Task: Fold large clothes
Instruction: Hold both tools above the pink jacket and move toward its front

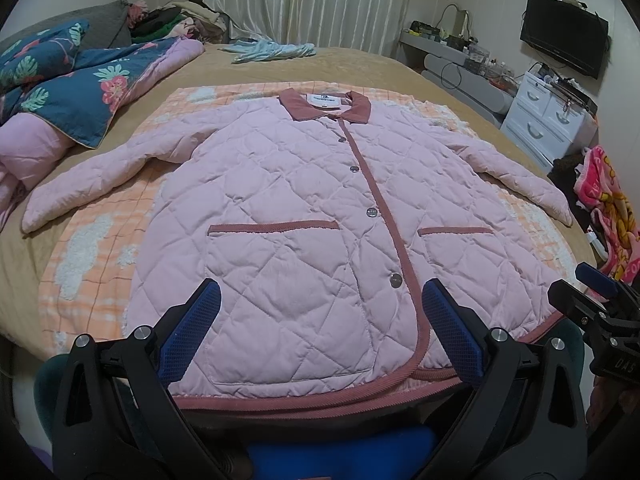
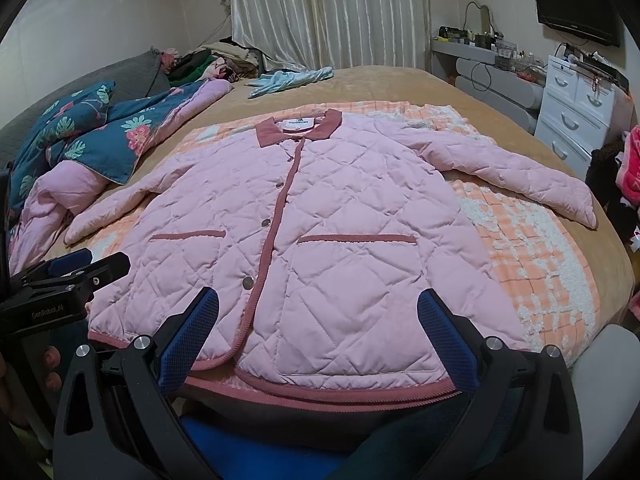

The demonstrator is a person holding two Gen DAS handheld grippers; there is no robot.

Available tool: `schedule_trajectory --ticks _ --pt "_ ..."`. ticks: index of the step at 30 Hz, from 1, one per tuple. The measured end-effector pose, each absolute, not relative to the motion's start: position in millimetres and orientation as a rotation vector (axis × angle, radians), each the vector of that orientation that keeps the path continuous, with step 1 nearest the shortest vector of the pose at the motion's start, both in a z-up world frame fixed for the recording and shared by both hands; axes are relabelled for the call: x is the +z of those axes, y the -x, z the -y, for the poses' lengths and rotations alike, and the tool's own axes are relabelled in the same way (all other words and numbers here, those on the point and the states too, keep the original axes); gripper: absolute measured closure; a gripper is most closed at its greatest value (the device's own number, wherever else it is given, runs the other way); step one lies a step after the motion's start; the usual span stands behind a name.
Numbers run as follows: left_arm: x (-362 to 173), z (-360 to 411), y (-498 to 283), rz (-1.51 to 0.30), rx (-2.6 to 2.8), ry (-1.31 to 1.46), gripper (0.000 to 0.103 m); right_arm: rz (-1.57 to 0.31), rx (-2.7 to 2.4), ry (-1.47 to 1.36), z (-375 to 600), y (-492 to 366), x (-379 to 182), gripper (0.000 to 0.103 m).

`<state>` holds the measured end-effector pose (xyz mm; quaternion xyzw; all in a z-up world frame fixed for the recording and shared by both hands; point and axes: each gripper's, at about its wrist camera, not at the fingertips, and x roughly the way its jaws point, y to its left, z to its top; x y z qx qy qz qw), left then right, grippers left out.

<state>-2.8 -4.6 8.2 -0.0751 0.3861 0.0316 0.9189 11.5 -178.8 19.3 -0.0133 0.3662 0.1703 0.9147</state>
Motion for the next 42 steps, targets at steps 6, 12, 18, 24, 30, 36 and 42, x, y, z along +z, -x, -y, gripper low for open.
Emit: schedule_trajectory --ticks 6,12,18,24,30,36,42 --pt "9.7 5.4 3.8 -0.793 0.063 0.154 0.009 -0.749 0.351 0.031 178.1 -11.2 20.6 0.004" --pt "10.4 6.4 4.2 -0.791 0.061 0.154 0.009 -0.752 0.353 0.031 178.2 -11.3 21.0 0.004" --pt "11.2 7.2 4.6 -0.791 0.059 0.155 0.009 -0.751 0.353 0.032 178.0 -10.7 20.8 0.004" --pt "11.1 7.0 4.7 -0.791 0.058 0.152 0.009 -0.750 0.352 0.030 177.8 -11.1 20.7 0.004" --pt "10.9 7.4 4.6 -0.790 0.058 0.153 0.009 -0.750 0.352 0.031 178.0 -11.3 20.5 0.004" --pt "10.5 9.2 0.8 -0.791 0.042 0.151 0.009 -0.751 0.356 0.030 176.9 -11.2 21.2 0.004" --pt "9.0 8.7 -1.8 -0.793 0.042 0.154 0.009 -0.758 0.366 0.044 169.0 -13.0 20.9 0.004"
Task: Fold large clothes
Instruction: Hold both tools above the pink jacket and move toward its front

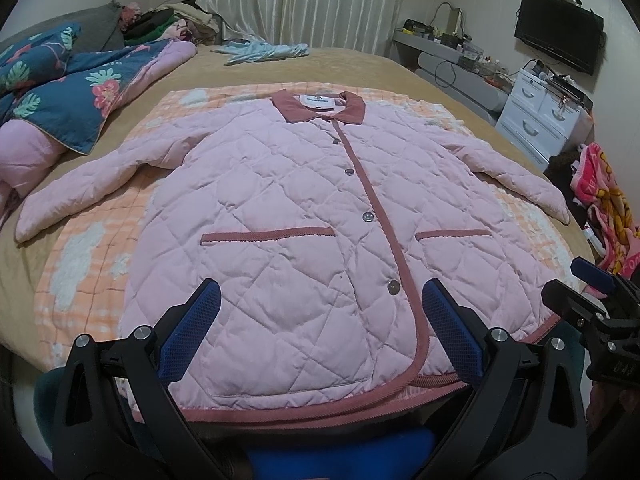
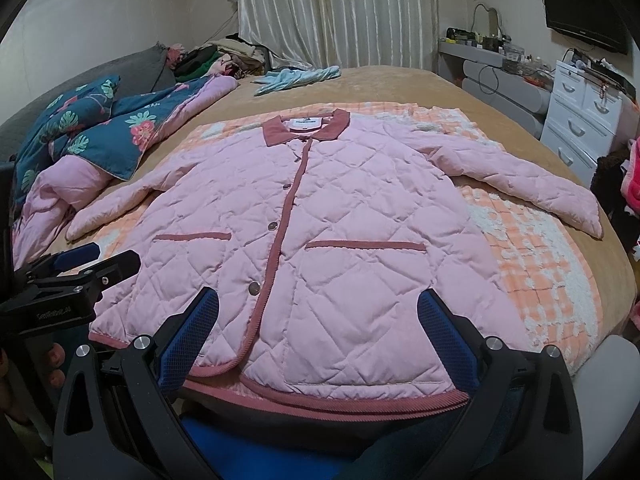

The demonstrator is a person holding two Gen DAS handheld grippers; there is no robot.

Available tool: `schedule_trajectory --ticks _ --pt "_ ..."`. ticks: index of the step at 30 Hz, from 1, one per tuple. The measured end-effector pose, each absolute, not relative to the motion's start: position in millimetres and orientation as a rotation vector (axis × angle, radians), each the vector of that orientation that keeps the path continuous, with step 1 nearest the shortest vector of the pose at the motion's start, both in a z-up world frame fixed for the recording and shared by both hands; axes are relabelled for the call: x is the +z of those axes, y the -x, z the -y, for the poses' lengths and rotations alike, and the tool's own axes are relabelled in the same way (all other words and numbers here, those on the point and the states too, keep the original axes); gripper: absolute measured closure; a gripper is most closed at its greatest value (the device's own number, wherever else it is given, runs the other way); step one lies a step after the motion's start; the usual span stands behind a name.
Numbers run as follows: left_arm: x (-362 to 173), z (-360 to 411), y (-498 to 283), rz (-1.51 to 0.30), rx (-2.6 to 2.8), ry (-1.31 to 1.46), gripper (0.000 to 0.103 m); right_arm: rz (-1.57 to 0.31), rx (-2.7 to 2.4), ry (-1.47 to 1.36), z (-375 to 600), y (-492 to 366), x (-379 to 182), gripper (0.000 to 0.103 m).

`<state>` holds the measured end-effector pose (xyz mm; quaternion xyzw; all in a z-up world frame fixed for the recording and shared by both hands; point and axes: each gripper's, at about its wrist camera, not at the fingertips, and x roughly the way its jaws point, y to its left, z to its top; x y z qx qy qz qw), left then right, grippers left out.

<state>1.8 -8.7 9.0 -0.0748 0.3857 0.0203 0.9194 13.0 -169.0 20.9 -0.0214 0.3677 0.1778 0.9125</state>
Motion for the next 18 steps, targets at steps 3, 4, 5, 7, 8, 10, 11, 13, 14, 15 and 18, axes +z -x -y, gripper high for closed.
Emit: schedule_trajectory --ticks 3,4,5,7,8,10,11,13,14,15,18 --pt "8.5 8.3 -2.5 -0.795 0.040 0.158 0.009 -0.761 0.371 0.047 165.5 -15.9 20.3 0.004" --pt "7.5 5.8 -6.2 -0.799 0.039 0.161 0.009 -0.763 0.371 0.048 164.0 -18.9 20.8 0.004" --pt "7.3 5.5 -7.7 -0.801 0.039 0.163 0.009 -0.763 0.373 0.048 164.4 -19.4 20.8 0.004" --pt "7.9 0.1 -15.0 -0.802 0.042 0.165 0.009 -0.764 0.372 0.054 163.2 -23.6 21.8 0.004" --pt "7.9 -1.7 -17.5 -0.802 0.043 0.167 0.009 -0.768 0.374 0.057 162.2 -26.1 21.8 0.004" --pt "8.2 -5.2 -21.8 -0.801 0.047 0.168 0.009 -0.776 0.374 0.076 159.0 -31.1 21.3 0.004" --pt "8.4 -6.2 -23.9 -0.801 0.051 0.167 0.009 -0.777 0.370 0.084 157.6 -33.2 21.3 0.004" --pt "8.3 -8.7 -28.6 -0.805 0.047 0.171 0.009 -0.783 0.372 0.094 154.9 -38.2 21.0 0.004" --pt "8.7 -11.4 -31.0 -0.808 0.047 0.174 0.009 -0.783 0.371 0.095 154.8 -39.5 20.9 0.004" --pt "9.0 -13.5 -33.6 -0.810 0.050 0.176 0.009 -0.784 0.371 0.097 153.7 -41.6 21.2 0.004" --pt "11.4 -19.5 -39.2 -0.811 0.059 0.186 0.009 -0.785 0.375 0.094 151.4 -50.7 24.2 0.004"
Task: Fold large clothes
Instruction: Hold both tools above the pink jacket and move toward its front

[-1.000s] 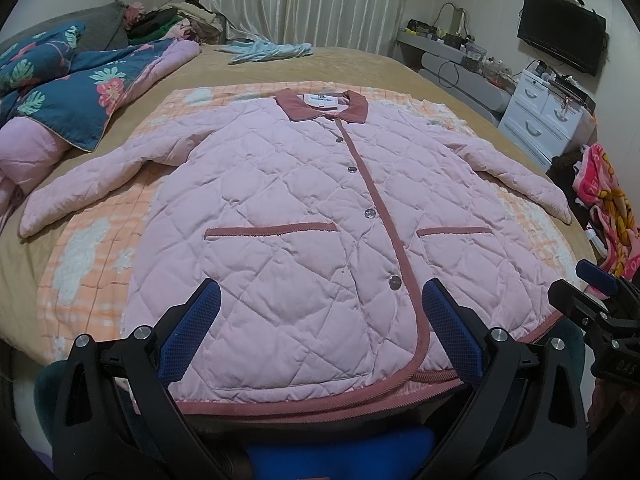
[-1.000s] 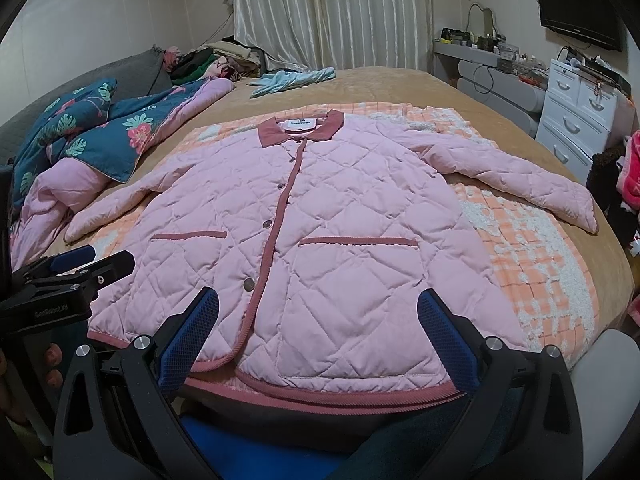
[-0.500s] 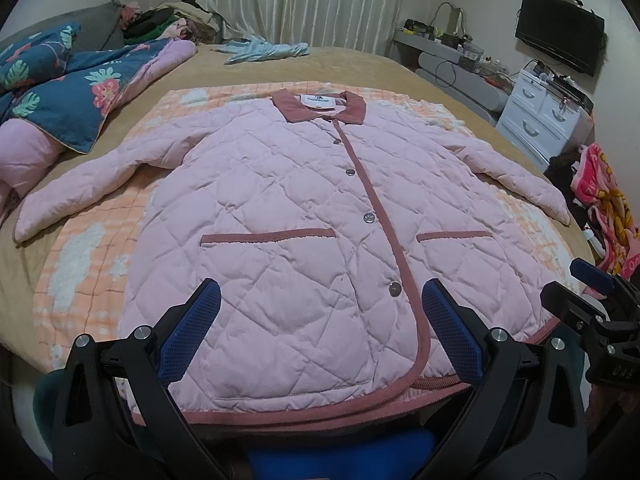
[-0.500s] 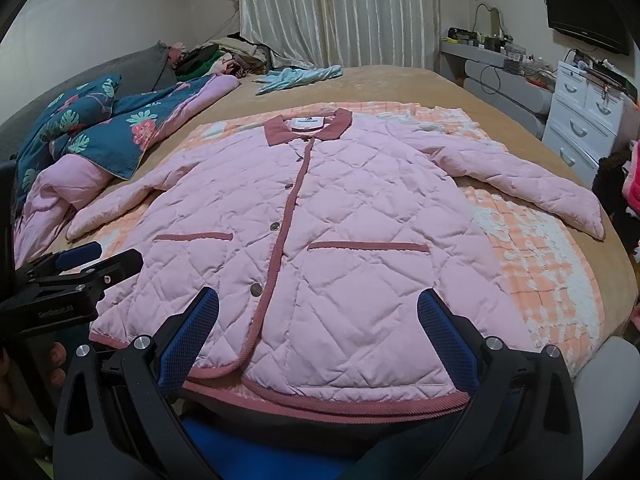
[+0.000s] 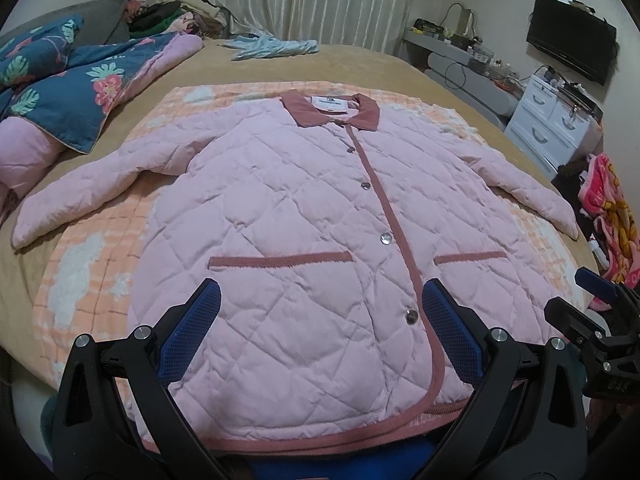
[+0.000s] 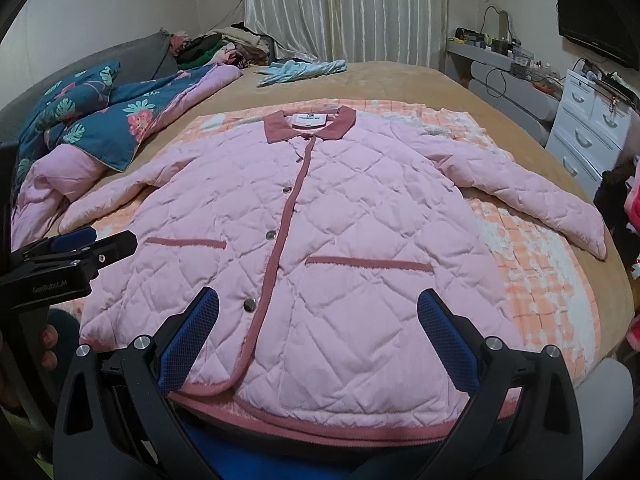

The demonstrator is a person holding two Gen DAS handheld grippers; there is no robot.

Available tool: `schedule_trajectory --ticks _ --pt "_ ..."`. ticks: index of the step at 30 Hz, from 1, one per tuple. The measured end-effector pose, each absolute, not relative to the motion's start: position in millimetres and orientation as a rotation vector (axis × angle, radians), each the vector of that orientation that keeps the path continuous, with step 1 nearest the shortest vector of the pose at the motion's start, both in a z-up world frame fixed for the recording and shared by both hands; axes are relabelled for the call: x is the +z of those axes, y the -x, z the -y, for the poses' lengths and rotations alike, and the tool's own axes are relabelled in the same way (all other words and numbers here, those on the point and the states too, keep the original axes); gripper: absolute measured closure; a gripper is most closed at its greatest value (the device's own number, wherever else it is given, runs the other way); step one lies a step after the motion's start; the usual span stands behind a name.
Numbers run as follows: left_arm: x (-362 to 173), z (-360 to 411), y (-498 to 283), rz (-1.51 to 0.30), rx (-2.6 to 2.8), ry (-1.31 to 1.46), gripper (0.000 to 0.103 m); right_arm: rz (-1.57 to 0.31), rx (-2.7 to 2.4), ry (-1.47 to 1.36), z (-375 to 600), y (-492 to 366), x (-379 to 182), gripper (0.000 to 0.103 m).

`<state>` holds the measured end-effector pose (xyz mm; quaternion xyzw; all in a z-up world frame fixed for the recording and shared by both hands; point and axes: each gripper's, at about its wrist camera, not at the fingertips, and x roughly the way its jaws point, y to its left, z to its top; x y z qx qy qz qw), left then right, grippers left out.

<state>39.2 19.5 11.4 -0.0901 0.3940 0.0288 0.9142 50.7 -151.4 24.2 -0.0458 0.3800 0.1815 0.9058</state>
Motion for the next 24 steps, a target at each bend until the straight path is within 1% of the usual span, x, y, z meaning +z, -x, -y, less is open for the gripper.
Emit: schedule_trajectory --ticks 4,12,24 --pt "14.8 -26.4 -48.2 -0.814 0.078 0.196 0.009 -0.826 0.396 0.110 148.2 -64.1 23.3 0.004" --pt "19.1 -36.0 -63.8 -0.829 0.083 0.203 0.009 -0.820 0.375 0.117 144.6 -81.8 31.0 0.004" --pt "39.6 -40.0 -88.3 -0.794 0.083 0.224 0.009 -0.764 0.395 0.090 144.6 -117.0 74.2 0.004"
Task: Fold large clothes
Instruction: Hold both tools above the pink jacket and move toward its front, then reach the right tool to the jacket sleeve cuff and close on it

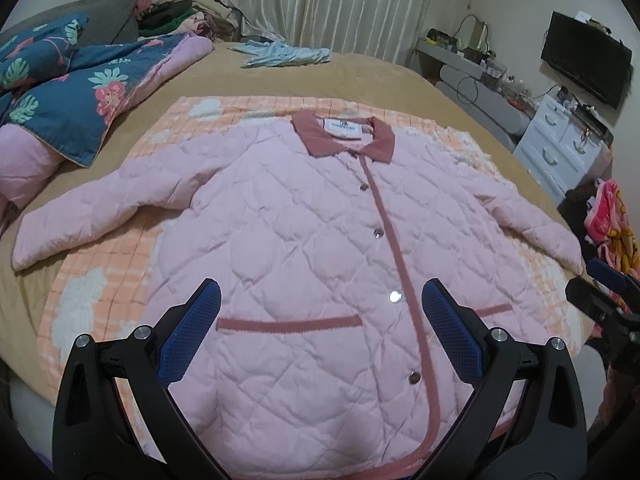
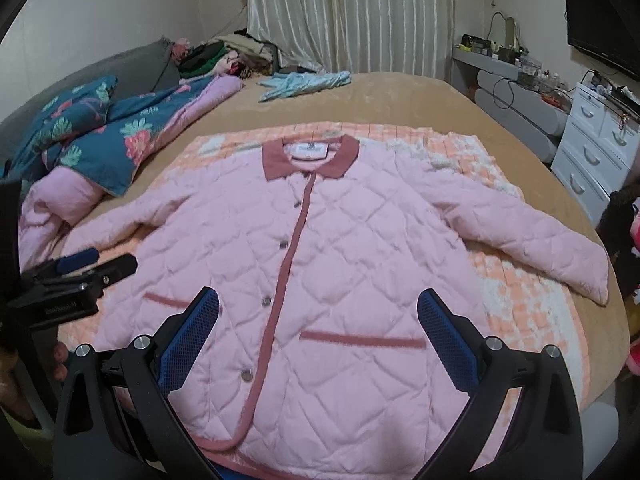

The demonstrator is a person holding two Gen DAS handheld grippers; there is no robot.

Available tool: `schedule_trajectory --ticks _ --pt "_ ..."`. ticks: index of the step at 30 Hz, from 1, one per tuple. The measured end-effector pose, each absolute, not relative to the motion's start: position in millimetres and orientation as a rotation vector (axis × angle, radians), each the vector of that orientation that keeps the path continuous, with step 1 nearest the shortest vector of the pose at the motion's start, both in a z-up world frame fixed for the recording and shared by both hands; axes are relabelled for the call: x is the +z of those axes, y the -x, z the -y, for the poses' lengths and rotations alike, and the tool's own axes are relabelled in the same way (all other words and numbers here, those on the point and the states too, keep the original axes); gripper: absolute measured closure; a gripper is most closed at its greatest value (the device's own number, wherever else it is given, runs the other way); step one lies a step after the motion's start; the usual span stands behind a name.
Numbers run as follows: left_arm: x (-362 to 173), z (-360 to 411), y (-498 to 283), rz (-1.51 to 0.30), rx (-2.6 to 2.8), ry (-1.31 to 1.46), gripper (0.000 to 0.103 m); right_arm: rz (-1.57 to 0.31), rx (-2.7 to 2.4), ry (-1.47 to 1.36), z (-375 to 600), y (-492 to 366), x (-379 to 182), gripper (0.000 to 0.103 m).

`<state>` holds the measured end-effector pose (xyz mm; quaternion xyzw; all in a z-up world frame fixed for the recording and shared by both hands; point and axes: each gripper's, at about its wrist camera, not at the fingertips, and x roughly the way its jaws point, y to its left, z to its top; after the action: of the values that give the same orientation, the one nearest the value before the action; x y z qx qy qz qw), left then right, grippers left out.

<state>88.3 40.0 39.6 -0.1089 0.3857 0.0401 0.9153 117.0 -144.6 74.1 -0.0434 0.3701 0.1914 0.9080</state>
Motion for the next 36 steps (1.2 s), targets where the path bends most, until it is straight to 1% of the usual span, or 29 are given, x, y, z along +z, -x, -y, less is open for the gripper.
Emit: schedule_trajectory --ticks 16,28,36 --pt "67.8 -30.9 -147.3 -0.779 0.067 0.208 0.009 -0.688 0.306 0.087 157.6 -171.3 109.9 0.004" --pt "82.6 -25.7 -191.6 -0.769 0.067 0.222 0.009 -0.639 0.299 0.006 170.1 -221.8 130.6 0.004" --pt "84.2 -10.8 -217.6 -0.759 0.058 0.203 0.009 -0.613 0.234 -0.034 185.5 -254.5 131.8 0.004"
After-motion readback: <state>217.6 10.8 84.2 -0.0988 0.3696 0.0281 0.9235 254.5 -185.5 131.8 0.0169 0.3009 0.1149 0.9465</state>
